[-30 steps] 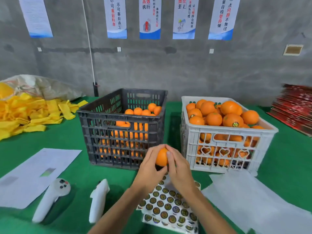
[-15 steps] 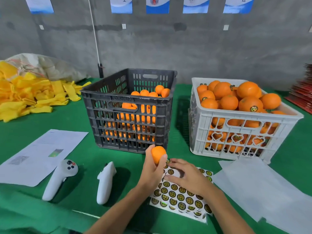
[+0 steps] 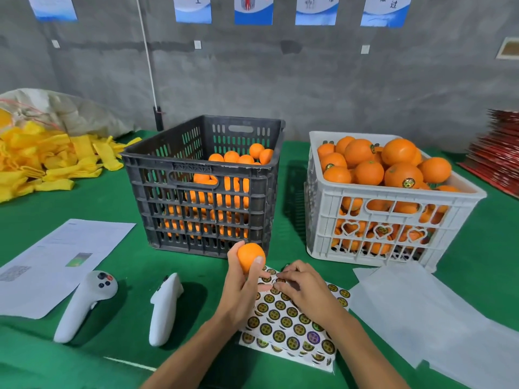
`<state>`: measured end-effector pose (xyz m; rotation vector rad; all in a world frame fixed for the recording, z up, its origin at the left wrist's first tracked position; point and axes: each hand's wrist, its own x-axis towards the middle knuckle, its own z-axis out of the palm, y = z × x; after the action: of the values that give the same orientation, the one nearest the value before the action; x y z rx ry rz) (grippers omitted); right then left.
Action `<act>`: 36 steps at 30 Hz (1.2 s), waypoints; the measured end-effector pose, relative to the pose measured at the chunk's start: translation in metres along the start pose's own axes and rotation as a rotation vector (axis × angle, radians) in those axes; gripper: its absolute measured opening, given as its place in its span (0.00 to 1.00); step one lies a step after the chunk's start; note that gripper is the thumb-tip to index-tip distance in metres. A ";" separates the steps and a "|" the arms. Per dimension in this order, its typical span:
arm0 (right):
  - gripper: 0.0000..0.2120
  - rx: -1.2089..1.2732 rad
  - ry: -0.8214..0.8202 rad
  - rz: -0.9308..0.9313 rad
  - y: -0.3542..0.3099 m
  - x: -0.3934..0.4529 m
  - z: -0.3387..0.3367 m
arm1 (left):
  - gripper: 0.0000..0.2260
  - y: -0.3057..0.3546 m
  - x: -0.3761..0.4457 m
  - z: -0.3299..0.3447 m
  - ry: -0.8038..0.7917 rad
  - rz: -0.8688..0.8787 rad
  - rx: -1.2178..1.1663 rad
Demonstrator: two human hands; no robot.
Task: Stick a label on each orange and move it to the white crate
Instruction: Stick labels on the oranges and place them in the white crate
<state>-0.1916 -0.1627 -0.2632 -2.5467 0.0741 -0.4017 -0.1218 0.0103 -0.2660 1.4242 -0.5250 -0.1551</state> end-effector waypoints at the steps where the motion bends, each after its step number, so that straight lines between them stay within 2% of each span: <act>1: 0.21 -0.008 -0.014 -0.003 0.001 0.000 -0.002 | 0.24 -0.001 0.000 0.000 -0.005 -0.002 0.018; 6: 0.25 -0.115 -0.085 -0.073 0.003 -0.005 -0.011 | 0.23 -0.009 0.000 -0.002 -0.053 0.008 0.130; 14: 0.15 -0.076 -0.060 -0.058 0.005 0.000 -0.010 | 0.25 -0.008 -0.004 -0.005 -0.153 0.038 0.269; 18: 0.07 0.164 -0.005 0.120 0.008 0.001 -0.006 | 0.22 -0.003 -0.006 -0.005 -0.207 0.071 0.372; 20: 0.09 0.242 0.034 0.195 0.007 0.004 -0.004 | 0.21 -0.001 -0.006 -0.004 -0.223 0.067 0.395; 22: 0.11 0.292 0.169 0.266 0.002 0.006 -0.006 | 0.21 0.001 -0.008 -0.003 -0.227 0.046 0.397; 25: 0.06 0.299 0.451 0.207 -0.016 0.010 -0.014 | 0.22 0.007 -0.006 0.002 -0.217 -0.001 0.301; 27: 0.04 0.302 0.509 0.083 -0.035 0.010 -0.016 | 0.23 0.012 -0.002 0.008 -0.207 -0.051 0.155; 30: 0.05 0.406 0.483 0.045 -0.050 0.006 -0.020 | 0.24 0.019 0.006 0.012 -0.210 -0.117 -0.075; 32: 0.07 0.441 0.420 0.010 -0.053 0.004 -0.032 | 0.19 0.029 0.013 0.017 -0.219 -0.138 -0.154; 34: 0.14 0.325 0.320 -0.041 -0.056 0.003 -0.045 | 0.13 0.044 0.023 0.024 -0.191 -0.157 -0.168; 36: 0.22 0.098 0.300 -0.088 -0.059 0.004 -0.058 | 0.17 0.063 0.036 0.037 -0.146 -0.126 -0.103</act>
<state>-0.2073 -0.1432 -0.1837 -2.3814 0.0522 -0.7997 -0.1190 -0.0280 -0.1937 1.3514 -0.5390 -0.3849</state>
